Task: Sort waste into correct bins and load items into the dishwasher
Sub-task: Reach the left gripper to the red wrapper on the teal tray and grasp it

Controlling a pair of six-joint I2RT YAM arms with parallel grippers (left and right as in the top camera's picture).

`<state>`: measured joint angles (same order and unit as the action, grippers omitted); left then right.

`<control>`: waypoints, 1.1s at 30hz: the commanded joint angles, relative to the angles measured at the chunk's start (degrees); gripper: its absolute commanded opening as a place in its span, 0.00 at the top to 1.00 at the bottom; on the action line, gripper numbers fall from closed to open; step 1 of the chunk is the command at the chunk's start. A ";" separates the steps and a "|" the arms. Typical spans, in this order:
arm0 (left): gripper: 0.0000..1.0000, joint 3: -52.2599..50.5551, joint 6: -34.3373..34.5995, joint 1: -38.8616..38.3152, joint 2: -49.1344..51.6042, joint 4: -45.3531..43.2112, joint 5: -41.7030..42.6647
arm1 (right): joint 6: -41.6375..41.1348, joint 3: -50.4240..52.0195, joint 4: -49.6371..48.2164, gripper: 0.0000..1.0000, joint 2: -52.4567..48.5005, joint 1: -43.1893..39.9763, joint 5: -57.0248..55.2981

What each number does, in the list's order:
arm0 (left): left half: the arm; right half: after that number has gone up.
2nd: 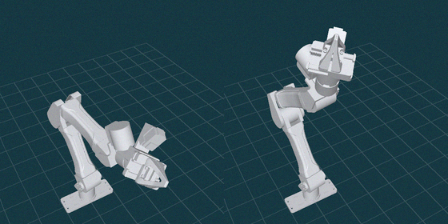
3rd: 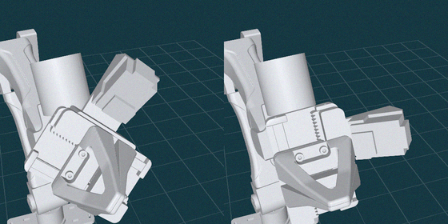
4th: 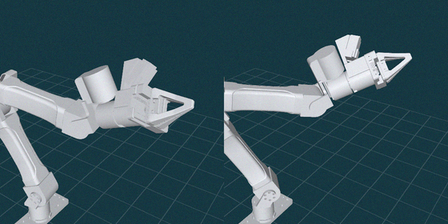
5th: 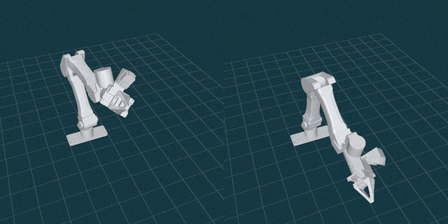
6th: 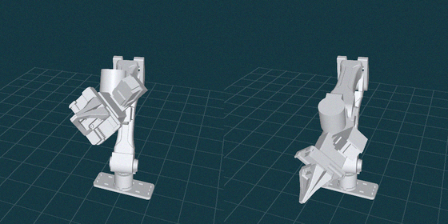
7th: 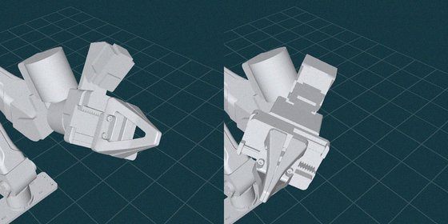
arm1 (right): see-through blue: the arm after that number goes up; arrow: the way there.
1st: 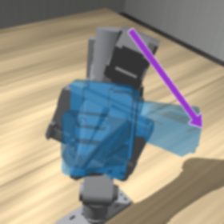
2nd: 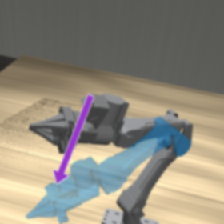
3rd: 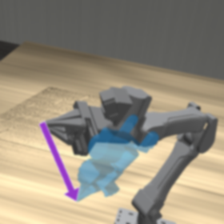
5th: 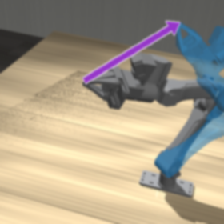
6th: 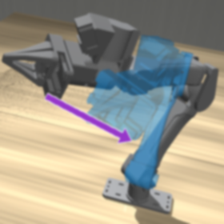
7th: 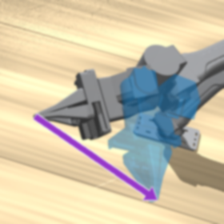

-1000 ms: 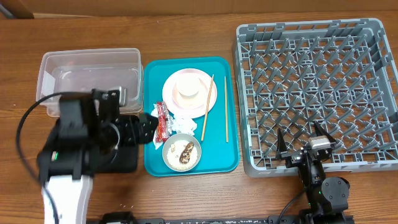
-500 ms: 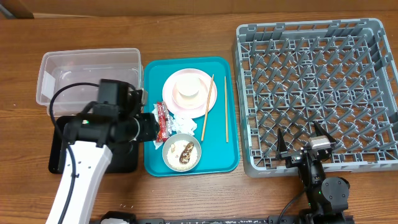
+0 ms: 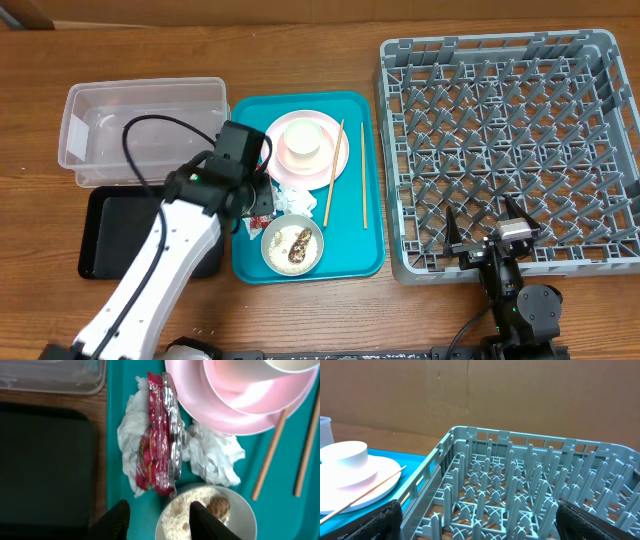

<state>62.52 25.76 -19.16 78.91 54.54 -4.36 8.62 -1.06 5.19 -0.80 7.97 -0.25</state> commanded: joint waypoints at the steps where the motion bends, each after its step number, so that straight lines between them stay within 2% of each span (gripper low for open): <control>1: 0.56 1.25 1.68 -0.33 4.79 -2.05 -2.05 | -0.02 0.61 -0.39 0.00 0.63 0.33 -0.04; 20: 0.44 1.25 0.48 -0.33 21.70 -8.79 -2.03 | -0.02 0.61 -0.39 0.00 0.63 0.33 -0.04; 21: 0.45 1.25 0.09 -0.33 22.12 -8.81 -2.03 | -0.02 0.61 -0.39 0.00 0.63 0.33 -0.04; 26: 0.65 1.25 -0.04 -0.33 22.64 -8.79 -2.03 | -0.02 0.61 -0.39 0.00 0.63 0.33 -0.04; 31: 0.76 1.29 -0.07 -0.33 22.60 -8.94 -2.03 | -0.02 0.61 -0.39 0.00 0.63 0.33 -0.04; 32: 0.88 1.46 -0.09 -0.33 22.56 -8.90 -2.01 | -0.02 0.61 -0.37 0.00 0.63 0.33 -0.04; 33: 0.95 1.70 -0.09 -0.33 22.56 -8.68 -2.01 | -0.02 0.61 -0.39 0.00 0.63 0.33 -0.04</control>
<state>62.57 26.11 -19.16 101.19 45.71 -5.45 8.62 -1.06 5.17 -0.80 7.97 -0.25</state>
